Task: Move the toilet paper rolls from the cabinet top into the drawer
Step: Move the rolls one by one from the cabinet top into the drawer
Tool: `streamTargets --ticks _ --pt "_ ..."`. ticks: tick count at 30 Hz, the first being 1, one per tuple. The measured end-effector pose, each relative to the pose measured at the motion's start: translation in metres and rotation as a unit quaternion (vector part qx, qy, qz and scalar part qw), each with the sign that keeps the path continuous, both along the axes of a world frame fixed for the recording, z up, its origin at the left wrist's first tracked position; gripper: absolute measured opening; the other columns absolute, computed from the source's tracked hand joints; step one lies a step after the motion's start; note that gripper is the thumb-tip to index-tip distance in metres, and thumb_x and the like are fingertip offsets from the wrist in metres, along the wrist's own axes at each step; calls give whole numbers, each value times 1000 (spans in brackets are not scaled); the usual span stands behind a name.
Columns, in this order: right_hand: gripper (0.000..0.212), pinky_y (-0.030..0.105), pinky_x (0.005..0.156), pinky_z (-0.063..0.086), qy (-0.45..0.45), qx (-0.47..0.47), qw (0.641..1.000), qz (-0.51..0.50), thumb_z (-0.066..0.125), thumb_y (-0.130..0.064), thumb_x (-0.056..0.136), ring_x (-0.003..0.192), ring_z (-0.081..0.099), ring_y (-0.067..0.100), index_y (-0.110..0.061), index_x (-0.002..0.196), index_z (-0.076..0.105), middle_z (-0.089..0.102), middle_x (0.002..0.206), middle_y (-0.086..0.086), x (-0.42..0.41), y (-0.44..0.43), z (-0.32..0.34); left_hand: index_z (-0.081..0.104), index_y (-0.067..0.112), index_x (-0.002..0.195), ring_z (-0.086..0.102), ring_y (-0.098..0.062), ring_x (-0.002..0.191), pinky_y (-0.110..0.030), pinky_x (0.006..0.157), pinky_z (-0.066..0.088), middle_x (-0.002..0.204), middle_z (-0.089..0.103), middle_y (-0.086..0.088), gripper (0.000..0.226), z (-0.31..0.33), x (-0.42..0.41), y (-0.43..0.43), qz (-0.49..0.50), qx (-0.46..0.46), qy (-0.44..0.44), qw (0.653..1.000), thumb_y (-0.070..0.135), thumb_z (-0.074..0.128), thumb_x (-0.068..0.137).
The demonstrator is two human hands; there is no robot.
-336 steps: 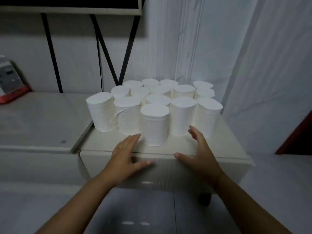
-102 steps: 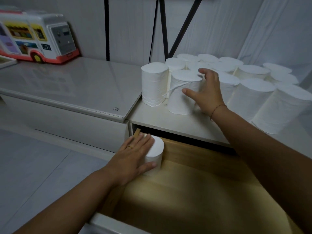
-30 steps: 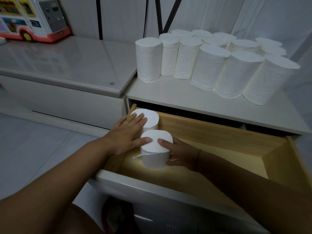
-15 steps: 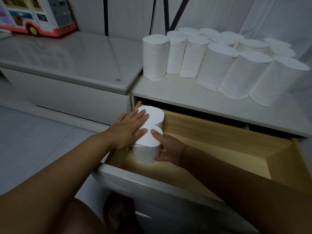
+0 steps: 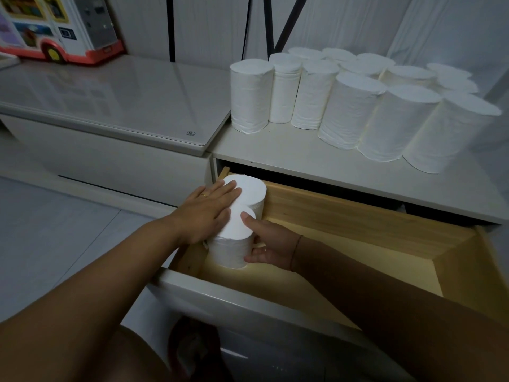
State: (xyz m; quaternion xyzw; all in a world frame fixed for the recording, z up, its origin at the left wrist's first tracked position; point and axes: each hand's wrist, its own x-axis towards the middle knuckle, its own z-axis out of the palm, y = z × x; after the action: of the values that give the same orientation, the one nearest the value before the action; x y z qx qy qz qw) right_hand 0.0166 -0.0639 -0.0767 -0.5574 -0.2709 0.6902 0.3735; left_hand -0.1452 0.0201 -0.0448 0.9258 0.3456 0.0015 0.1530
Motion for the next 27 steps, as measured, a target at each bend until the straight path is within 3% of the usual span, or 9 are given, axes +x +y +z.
streamTargets --ticks 2,5,7,8,10,14,19,24,27 --pt "67 43 97 44 -19 0 1000 4 50 -52 89 123 46 27 -21 144 26 46 138 1 2 1 1 5 27 152 -9 -9 146 -32 116 -6 161 -4 5 52 0 -1 0 1 1 3 1000 30 24 103" --pt "60 34 95 42 -147 49 988 6 44 -53 91 121 46 23 -15 137 37 48 132 -1 6 3 6 5 27 152 -8 -9 146 -33 117 -6 161 -4 5 52 1 -2 -1 0 -1 5 1000 31 23 103" --pt "42 17 79 46 -279 153 948 -31 47 -46 93 103 53 18 -12 117 52 56 114 -1 10 6 9 5 27 152 -8 -9 146 -33 116 -6 161 -3 5 52 1 -1 -1 1 0 2 1000 31 24 104" --pt "40 18 80 47 -347 196 915 -61 51 -42 92 104 53 18 -12 118 52 56 117 2 14 8 9 6 27 152 -8 -8 146 -32 116 -7 161 -3 5 52 0 -1 -1 3 2 -1 1000 31 24 104" --pt "53 28 96 41 -423 250 868 -67 54 -38 91 122 44 19 -16 136 38 42 140 5 23 12 10 6 27 152 -9 -7 146 -32 116 -8 161 -3 6 52 0 1 0 9 6 -7 1000 33 24 103" --pt "59 29 110 25 -457 289 839 65 46 -37 95 140 24 18 -22 148 24 19 156 0 29 12 7 2 28 152 -11 -6 145 -31 115 -9 160 -5 8 55 -2 4 1 9 6 -2 1000 42 22 102" --pt "54 26 107 26 -507 308 802 78 46 -38 95 136 31 18 -18 143 33 31 151 2 39 18 16 1 28 152 -12 -6 145 -29 114 -10 160 -6 8 58 -2 11 2 1 12 4 1000 46 21 101" --pt "43 16 93 34 -525 400 739 -136 62 -24 88 110 47 14 -9 126 50 48 125 10 79 30 68 2 26 152 -11 -6 145 -24 112 -13 161 -5 7 59 6 22 3 -12 26 -2 1000 45 23 101" --pt "46 26 104 33 -553 377 687 -283 65 -26 85 121 42 21 -8 124 49 44 129 11 121 33 95 1 26 152 -11 -7 146 -27 115 -12 161 -5 7 59 8 32 2 -29 37 3 999 45 23 101"
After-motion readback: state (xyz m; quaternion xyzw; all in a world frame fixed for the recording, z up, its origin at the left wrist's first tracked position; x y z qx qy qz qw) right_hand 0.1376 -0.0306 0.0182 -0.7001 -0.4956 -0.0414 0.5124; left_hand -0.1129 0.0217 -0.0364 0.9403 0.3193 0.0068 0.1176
